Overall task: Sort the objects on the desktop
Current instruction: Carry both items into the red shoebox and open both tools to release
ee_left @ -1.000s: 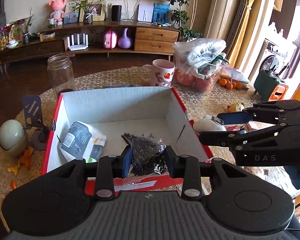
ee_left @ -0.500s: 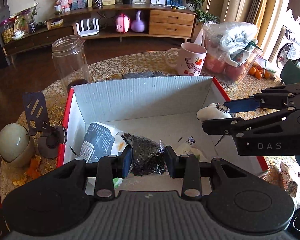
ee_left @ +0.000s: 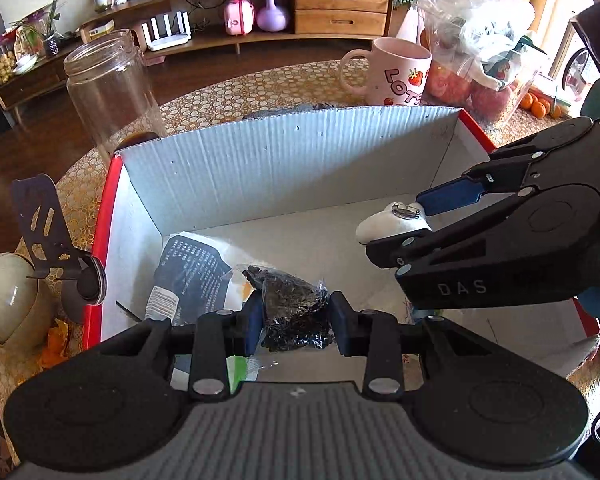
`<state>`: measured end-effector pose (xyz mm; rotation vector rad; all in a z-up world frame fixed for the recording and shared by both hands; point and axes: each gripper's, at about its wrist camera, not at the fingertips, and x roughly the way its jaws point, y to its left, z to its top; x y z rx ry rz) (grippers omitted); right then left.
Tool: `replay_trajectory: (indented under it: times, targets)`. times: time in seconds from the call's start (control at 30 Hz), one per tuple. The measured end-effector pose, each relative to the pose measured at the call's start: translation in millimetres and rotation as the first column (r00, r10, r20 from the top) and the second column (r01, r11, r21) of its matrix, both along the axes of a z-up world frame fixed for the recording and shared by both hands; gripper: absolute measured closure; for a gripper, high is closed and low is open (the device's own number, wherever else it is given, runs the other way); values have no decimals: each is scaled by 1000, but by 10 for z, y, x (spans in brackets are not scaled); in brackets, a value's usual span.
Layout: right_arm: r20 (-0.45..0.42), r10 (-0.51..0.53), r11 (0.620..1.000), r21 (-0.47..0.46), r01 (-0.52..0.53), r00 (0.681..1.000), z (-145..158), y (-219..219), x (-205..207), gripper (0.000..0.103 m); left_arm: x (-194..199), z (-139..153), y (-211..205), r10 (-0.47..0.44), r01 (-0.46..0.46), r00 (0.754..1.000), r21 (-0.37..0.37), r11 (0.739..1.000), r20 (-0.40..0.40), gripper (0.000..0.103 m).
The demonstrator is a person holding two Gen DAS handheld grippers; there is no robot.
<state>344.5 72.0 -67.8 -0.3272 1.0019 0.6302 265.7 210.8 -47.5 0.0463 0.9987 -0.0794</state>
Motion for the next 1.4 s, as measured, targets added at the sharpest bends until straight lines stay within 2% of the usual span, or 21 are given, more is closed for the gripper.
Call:
replay_trajectory:
  times: [0.47,0.67,0.8,0.87,1.03,1.4]
  targets:
    - [-53,-27,995,-99,21,998,-209,172,146,49,85,-241,-41,-27,28,996,6,1000,-87,69]
    - [-67,-29,995,-100,22,997,-273,149,137,48,104,-261,-58,-33,32,994,-9,999,-105,69]
    - [-65,-27,996,-90,21,998,-247,142,126,39,84,-274,-86,-40,39,994,-5,999,-106,64]
    - [-57,-21,996,-92,16,998,-234,145,102,37,70,-266,-109,-45,45,994,4,999,-102,56]
    - [-45,-12,998,-66,9,999,-131,121,41,33,31,-178,-143,-46,46,996,6,999,-76,48]
    - [-10,0,1000,26,0,1000,306,-151,-226,31,-285,182,-273,-49,49,999,-3,999,11,48]
